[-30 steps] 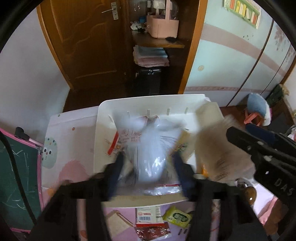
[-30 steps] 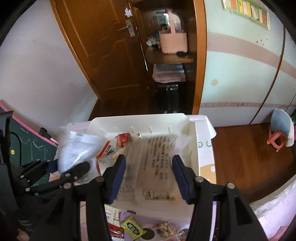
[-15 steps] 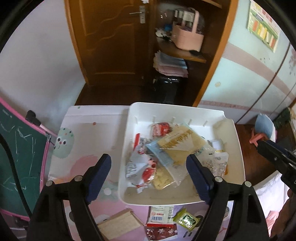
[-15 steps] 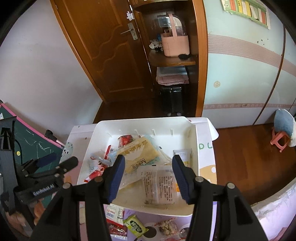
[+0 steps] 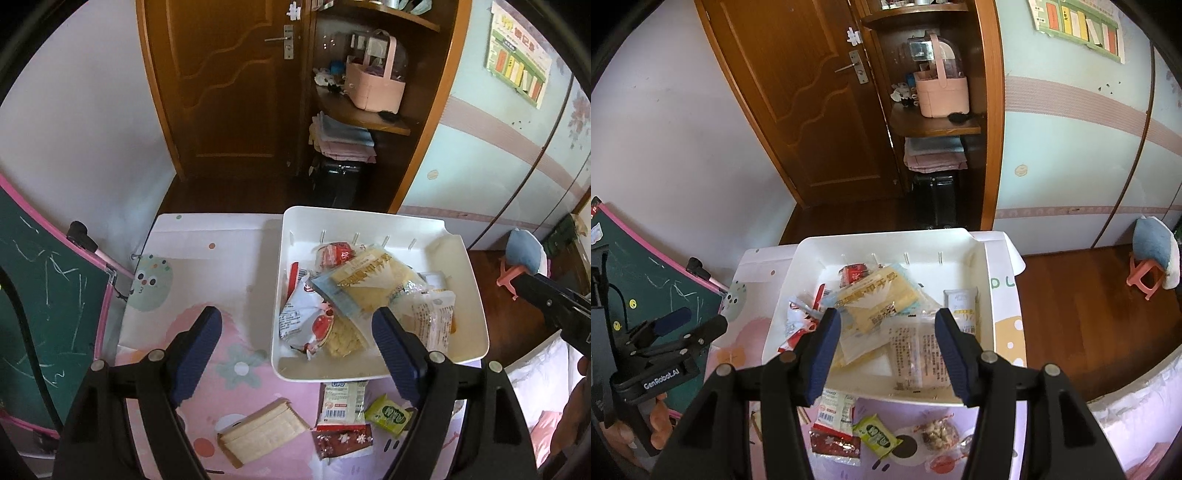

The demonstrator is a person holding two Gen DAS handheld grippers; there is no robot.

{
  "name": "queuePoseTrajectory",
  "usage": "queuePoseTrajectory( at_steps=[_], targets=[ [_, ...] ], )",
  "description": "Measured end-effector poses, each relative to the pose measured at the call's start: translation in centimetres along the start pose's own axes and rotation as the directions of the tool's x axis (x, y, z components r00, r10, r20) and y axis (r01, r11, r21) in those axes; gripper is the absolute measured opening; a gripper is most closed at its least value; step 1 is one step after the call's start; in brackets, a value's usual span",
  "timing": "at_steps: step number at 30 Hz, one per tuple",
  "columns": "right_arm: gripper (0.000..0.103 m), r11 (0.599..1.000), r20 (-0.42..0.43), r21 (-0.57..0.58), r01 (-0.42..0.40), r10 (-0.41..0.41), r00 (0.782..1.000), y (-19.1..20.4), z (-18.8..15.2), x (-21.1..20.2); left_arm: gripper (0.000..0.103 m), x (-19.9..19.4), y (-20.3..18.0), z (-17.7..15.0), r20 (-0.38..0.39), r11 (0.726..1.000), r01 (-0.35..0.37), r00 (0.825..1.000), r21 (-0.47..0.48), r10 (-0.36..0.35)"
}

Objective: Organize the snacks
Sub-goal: 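Withdraw both tools from the tray toward the remaining snacks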

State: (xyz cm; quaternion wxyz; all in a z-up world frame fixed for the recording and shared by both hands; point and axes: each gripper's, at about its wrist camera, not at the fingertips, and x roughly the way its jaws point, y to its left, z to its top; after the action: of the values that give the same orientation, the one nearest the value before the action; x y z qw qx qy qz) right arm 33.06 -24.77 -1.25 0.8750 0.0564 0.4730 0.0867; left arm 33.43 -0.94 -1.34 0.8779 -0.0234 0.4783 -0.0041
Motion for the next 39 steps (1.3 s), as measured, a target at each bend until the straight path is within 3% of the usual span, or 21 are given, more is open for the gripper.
queuePoseTrajectory(
  at_steps=[11, 22, 32, 39],
  targets=[
    [0.07, 1.0, 0.019, 0.001, 0.032, -0.032, 0.999, 2.7, -3.0, -3.2, 0.083, -3.2, 1.9, -2.1, 0.022, 0.999, 0.025, 0.999, 0.035, -0.026],
    [0.071, 0.997, -0.03, -0.044, 0.056, -0.057, 0.998, 5.6, -8.0, -3.9, 0.084, -4.6, 5.1, -5.2, 0.004, 0.996, 0.014, 1.0, 0.086, -0.014],
    [0.071, 0.997, -0.121, -0.048, 0.068, -0.073, 0.99, 6.7, -13.9, -1.7, 0.085, -0.8, 7.8, -9.5, -0.112, 0.985, 0.038, 0.994, 0.166, -0.02],
    [0.071, 0.983, -0.156, -0.182, 0.011, -0.04, 0.987, 7.7, -19.5, 0.3, 0.085, 3.8, 7.4, -14.0, -0.216, 0.955, 0.086, 0.976, 0.285, -0.023]
  ],
)
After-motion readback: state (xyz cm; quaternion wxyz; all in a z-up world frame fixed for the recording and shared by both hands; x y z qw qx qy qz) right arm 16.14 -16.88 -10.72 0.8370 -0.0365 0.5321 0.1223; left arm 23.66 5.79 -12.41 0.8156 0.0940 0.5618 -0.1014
